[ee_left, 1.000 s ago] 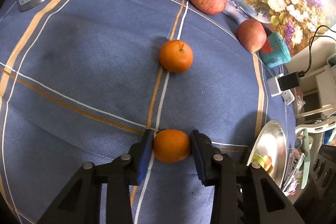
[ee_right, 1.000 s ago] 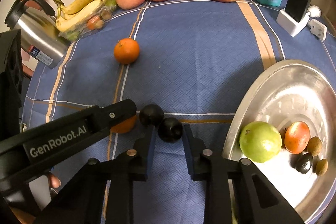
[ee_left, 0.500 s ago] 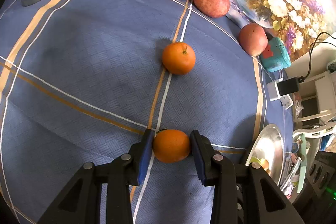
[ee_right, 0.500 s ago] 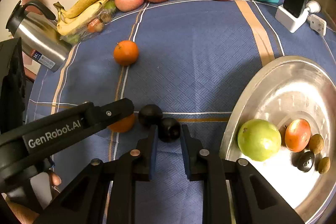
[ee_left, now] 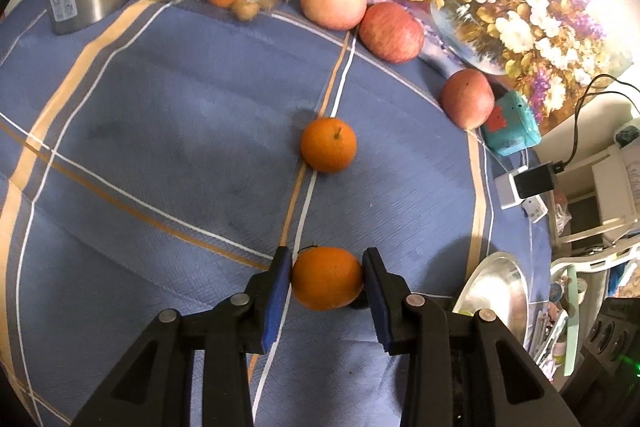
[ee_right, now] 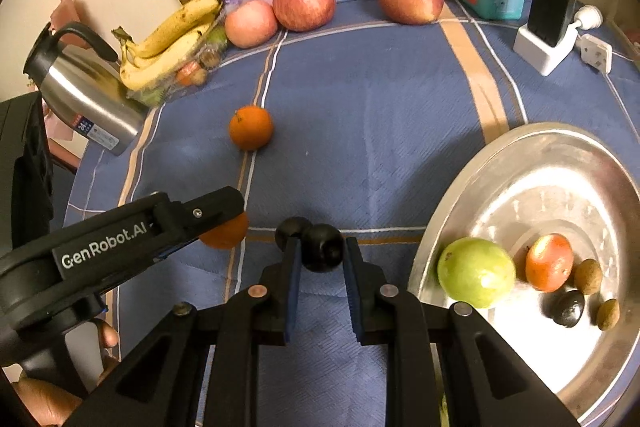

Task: Organize fruits
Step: 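Carry both fruits over the steel bowl and open the left tool to drop the tangerine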

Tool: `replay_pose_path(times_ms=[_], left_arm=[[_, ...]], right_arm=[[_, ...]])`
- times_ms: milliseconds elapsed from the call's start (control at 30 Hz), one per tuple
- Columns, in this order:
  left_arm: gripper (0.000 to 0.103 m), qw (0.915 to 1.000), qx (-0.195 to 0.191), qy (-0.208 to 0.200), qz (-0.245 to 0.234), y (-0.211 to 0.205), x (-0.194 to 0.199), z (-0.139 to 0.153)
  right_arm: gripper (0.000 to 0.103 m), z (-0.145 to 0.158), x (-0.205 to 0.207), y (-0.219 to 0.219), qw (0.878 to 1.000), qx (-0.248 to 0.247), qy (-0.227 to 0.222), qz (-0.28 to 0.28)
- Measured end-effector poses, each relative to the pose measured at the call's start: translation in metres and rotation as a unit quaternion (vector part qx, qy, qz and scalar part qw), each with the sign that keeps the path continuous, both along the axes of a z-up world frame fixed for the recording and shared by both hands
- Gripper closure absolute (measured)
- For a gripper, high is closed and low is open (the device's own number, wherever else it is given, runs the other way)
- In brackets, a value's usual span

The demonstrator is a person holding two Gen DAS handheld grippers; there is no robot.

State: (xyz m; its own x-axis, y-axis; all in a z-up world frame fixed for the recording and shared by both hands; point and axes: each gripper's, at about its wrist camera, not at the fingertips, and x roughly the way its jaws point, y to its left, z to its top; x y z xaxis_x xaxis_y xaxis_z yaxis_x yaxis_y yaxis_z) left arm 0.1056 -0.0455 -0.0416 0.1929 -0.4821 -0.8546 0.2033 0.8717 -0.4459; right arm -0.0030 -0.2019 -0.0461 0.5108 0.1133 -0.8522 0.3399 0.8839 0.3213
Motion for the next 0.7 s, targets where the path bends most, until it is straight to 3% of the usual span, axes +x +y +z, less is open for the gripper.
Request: replay_pose_path(times_ms=[433, 700], left_arm=[[0.064, 0.9990, -0.008, -0.039, -0.020, -0.017, -0.011, 0.022], [0.064, 0.9953, -0.007, -0.057, -0.077, -0.056, -0.042, 0.034]], right_arm=[[0.081, 0.012, -0.027, -0.054, 0.996, -0.021, -0.019, -0.081], [0.081, 0.018, -0.063, -0.108, 0.985, -0.063, -0.006, -0.163]])
